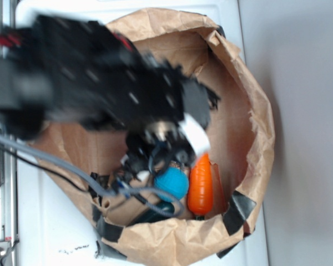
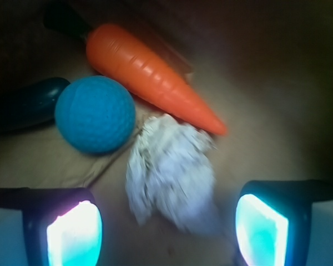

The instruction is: Grab the white paper.

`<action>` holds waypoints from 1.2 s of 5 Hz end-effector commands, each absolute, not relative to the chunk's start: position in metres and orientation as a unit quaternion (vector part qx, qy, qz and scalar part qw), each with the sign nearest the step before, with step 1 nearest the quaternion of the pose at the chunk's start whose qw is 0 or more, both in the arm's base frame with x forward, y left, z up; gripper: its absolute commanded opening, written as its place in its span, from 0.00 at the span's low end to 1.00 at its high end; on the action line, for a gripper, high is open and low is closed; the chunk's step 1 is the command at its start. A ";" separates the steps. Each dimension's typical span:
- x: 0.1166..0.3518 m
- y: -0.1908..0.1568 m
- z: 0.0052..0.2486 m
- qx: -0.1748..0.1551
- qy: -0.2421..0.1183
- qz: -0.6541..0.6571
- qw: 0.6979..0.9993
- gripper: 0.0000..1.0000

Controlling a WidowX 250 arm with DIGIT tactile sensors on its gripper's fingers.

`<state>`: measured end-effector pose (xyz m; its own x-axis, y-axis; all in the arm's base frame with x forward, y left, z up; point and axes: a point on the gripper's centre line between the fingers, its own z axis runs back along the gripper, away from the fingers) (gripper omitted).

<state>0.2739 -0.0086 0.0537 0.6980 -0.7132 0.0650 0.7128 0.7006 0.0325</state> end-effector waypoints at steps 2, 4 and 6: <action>0.241 -0.022 0.044 0.038 -0.049 -0.387 0.920 0.00; 0.321 -0.030 0.068 -0.002 -0.072 -0.384 0.920 0.00; 0.368 -0.024 0.140 -0.085 -0.108 -0.329 0.934 0.00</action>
